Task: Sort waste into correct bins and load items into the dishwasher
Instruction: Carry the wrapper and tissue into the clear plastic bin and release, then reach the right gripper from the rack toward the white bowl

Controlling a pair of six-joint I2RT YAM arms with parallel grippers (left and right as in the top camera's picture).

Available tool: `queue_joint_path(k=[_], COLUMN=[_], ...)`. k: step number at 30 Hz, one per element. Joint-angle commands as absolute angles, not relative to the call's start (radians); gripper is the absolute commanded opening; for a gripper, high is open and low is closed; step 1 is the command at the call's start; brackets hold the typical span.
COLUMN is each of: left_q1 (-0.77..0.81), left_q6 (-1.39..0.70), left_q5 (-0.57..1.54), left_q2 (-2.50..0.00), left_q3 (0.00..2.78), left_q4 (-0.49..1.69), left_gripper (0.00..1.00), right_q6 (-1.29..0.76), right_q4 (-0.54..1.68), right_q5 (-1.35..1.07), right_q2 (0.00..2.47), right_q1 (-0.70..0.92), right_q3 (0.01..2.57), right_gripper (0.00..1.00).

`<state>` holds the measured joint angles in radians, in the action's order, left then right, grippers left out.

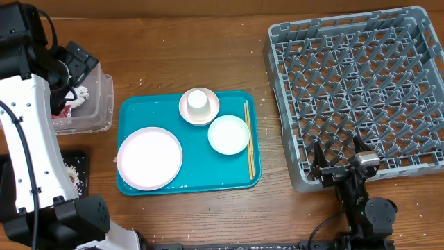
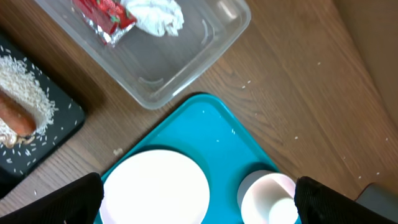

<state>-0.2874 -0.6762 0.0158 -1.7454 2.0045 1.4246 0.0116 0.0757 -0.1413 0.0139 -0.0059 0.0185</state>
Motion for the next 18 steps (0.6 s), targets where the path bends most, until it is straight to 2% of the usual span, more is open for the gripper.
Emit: queue_joint_path(k=[1,18], left_q1=[-0.287,-0.287], left_q6=[-0.657,-0.657], left_q5=[0.035,0.035], left_q2=[-1.750,-1.750], left_q3=[2.011,2.011], left_q4=[1.435,1.433], left_gripper=[1.00,1.00], right_q6=[0.016,0.016], right_q4=[0.073,0.065], right_q5=[-0.133,-0.133], right_q2=[0.003,0.003], right_q1=[-0.009,-0.009], right_q3=[0.008,0.008], right_gripper=[1.00,1.00])
